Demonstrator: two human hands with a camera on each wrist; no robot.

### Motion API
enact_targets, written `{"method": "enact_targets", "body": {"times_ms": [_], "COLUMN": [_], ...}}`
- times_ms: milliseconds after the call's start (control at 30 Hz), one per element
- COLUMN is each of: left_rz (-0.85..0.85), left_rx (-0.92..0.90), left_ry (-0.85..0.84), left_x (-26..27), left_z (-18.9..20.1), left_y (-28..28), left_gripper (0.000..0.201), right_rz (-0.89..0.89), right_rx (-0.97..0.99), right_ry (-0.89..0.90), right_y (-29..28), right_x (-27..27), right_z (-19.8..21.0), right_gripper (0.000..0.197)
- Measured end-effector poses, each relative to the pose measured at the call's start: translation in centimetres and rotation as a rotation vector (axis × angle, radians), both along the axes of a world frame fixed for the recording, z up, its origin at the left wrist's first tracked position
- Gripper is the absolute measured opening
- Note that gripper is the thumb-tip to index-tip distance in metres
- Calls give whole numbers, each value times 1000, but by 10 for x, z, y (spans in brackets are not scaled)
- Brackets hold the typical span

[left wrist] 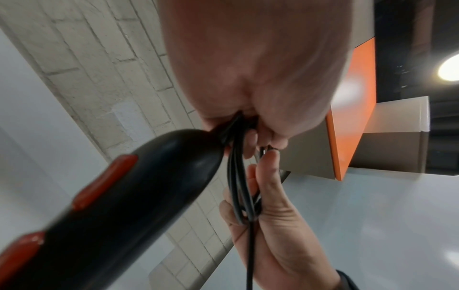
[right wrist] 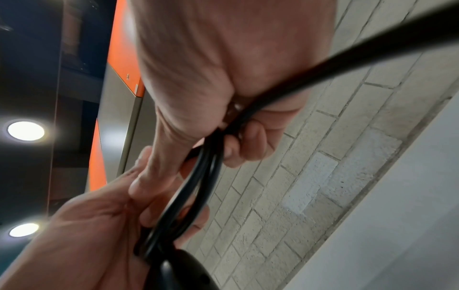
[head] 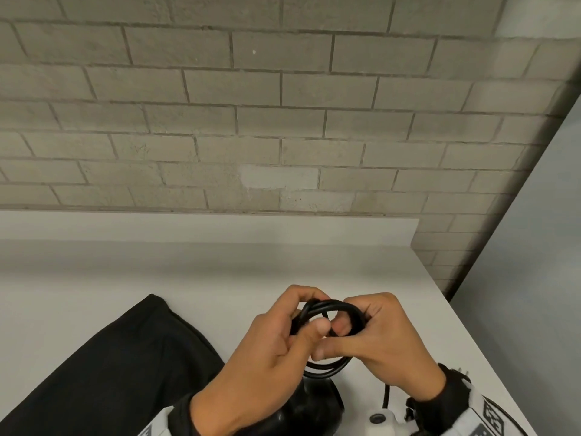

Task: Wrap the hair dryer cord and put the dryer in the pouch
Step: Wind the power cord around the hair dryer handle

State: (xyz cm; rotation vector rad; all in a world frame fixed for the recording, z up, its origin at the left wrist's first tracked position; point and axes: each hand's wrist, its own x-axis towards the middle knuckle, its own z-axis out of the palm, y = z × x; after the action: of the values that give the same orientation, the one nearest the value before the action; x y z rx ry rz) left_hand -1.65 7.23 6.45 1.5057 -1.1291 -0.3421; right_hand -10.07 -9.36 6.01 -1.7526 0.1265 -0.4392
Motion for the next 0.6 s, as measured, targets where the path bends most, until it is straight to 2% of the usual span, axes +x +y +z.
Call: {"method": "enact_targets", "body": {"times_ms": [67, 133, 200, 267, 333, 367, 433, 533, 600], "left_rz": [82, 157, 223, 280, 310, 313, 314, 340, 369], "left_rx": [-7, -9, -9, -16, -27, -30, -35, -42, -56], "left_ry": [-47, -54, -46, -47, -42, -46, -67, -83, -109], "left_x": [2, 4, 5, 8, 11, 12, 12, 11, 12], "left_z": [0, 0, 0, -1, -3, -3, -3, -4, -7], "left_y": [-4, -9, -14, -18, -21, -22, -24, -28, -30], "left_gripper": [8, 11, 15, 18, 19, 19, 18, 13, 11], "right_rz": [-23, -98, -265, -466, -590, -628, -662, -611, -507], "right_rx": [-35, -84, -160, -397, -719, -849, -1005, -1014, -810], "right_ry": [-2, -17, -63, -203, -308, -298, -222, -143, -56], "right_y": [2, 7, 13, 17, 18, 18, 21, 30, 39], "right_x": [0, 0, 1, 2, 4, 6, 8, 10, 8], "right_z": [1, 0, -5, -16, -29, -33, -36, -33, -28], "right_gripper": [37, 37, 56, 64, 47, 35, 28, 27, 26]}}
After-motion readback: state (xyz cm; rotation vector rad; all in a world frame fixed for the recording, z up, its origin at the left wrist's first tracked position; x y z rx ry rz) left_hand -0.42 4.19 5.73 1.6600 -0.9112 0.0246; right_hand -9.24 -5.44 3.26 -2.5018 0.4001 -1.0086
